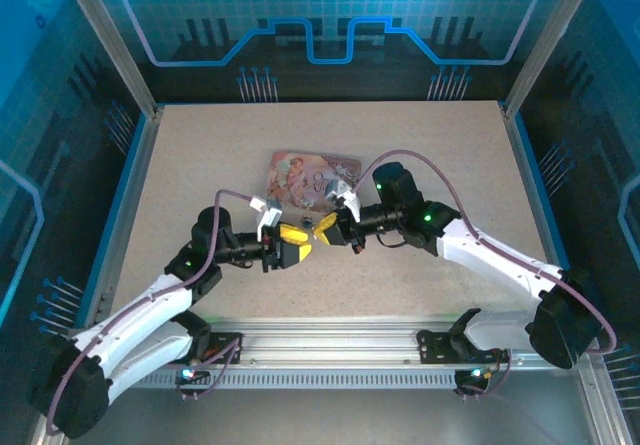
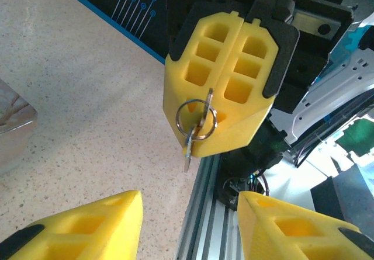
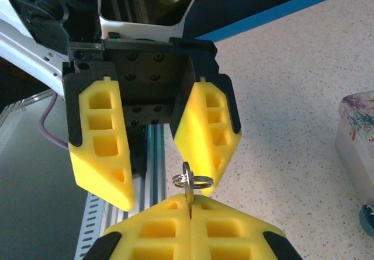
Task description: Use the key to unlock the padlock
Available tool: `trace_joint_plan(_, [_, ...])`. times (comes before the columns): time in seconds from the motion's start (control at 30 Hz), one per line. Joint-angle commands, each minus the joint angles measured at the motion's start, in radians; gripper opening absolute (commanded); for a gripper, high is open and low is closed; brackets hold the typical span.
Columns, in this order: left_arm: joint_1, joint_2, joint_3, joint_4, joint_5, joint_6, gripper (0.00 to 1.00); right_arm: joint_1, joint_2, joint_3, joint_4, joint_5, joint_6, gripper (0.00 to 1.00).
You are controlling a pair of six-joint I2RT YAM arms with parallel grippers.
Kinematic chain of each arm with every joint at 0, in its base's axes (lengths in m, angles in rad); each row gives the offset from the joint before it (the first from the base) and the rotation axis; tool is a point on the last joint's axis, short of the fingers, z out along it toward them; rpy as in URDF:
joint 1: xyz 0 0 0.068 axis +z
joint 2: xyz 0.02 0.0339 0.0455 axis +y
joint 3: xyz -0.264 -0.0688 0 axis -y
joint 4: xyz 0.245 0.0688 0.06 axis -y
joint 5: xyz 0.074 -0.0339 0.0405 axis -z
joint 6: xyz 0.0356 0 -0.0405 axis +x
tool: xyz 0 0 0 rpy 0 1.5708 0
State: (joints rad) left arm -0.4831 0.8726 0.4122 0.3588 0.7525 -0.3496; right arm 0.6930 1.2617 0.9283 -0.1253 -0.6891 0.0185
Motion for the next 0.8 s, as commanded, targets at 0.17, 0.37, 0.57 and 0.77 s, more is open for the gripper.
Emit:
trace_joint_plan(0.17, [-0.011,0.091,-0.018,0.228,0.024,-0.051,0.33,-0.007,-0.021,-0.017,0.063,-0.034,0.045,0.0])
trace_joint_plan(0.37, [-0.026,0.136,-0.002,0.253,0.032,-0.043,0.26,-0.009,-0.022,-0.017,0.07,-0.029,0.057,0.0])
trace_joint_plan(0.57, [-0.03,0.151,0.0,0.264,0.031,-0.04,0.15,-0.012,-0.025,-0.023,0.093,-0.029,0.078,0.0])
trace_joint_plan(0.77, [-0.029,0.133,0.005,0.211,0.008,-0.013,0.0,-0.016,-0.021,-0.028,0.09,-0.035,0.074,0.0])
